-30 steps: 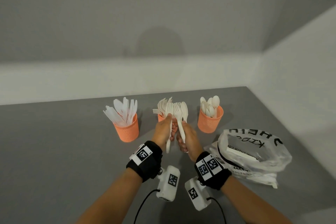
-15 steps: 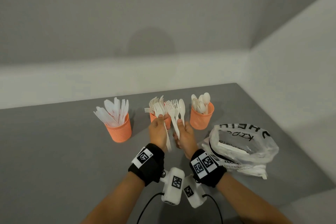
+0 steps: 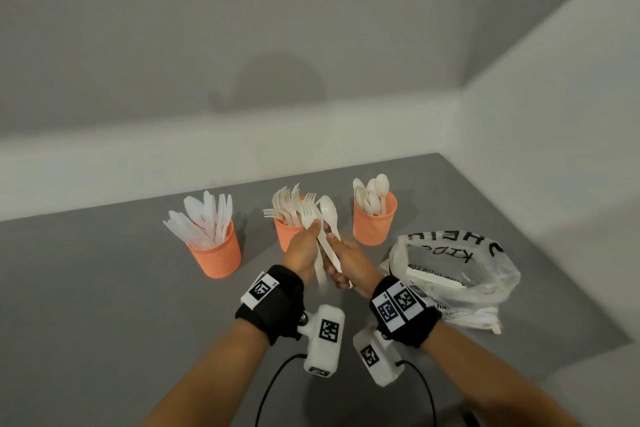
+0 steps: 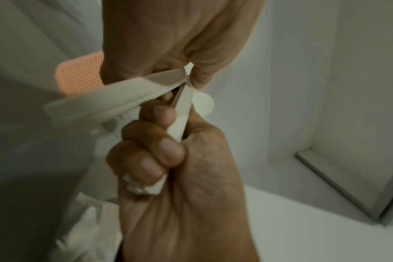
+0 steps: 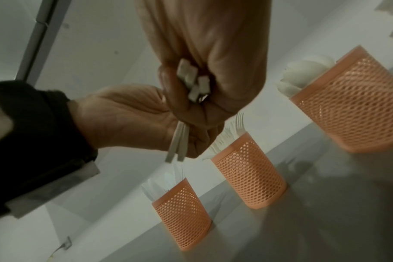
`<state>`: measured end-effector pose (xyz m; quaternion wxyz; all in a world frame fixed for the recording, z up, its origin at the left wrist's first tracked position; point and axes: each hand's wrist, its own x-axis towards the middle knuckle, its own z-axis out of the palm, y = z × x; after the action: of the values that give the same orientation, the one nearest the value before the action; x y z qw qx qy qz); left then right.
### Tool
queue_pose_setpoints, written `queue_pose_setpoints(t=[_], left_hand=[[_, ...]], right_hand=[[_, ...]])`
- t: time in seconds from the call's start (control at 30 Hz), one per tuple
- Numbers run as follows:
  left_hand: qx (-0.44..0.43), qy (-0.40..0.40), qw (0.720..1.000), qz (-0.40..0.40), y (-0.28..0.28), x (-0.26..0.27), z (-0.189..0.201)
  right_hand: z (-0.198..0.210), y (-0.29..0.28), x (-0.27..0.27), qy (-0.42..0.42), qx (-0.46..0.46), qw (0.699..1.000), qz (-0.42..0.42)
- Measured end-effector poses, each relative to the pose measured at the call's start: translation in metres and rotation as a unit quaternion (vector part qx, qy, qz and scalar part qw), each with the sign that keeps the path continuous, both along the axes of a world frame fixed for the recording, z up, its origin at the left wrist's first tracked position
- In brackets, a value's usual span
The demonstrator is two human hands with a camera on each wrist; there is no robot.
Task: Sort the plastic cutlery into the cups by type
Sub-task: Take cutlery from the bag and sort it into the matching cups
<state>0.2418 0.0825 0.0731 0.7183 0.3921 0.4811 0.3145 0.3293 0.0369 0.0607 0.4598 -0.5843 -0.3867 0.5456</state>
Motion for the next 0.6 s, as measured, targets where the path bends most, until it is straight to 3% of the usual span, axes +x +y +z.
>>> queue_pose_setpoints(t=[0.1, 0.2, 0.37, 0.47, 0.6], left_hand=[[-0.053, -0.062, 0.997, 0.016, 0.004, 0.003, 0.003], [-0.059, -0.133, 0.987, 0.069, 0.014, 0.000, 0.009], [-0.014, -0.100, 0.984, 0.144, 0.049, -0.014, 0.015], [0.110, -0.012, 0.975, 0.192, 0.075, -0.016, 0.018], [0.296, 0.064, 0.927, 0.220, 0.095, -0.006, 0.029]], right_hand=[[0.005, -0.001, 0.008, -0.028, -0.001, 0.999, 0.021], [0.004, -0.001, 0.016, -0.042, -0.010, 0.999, -0.011], [0.004, 0.001, 0.039, -0.098, 0.026, 0.993, -0.060], [0.015, -0.002, 0.049, -0.043, 0.048, 0.995, -0.075], [0.018, -0.005, 0.061, -0.039, 0.086, 0.990, -0.109]])
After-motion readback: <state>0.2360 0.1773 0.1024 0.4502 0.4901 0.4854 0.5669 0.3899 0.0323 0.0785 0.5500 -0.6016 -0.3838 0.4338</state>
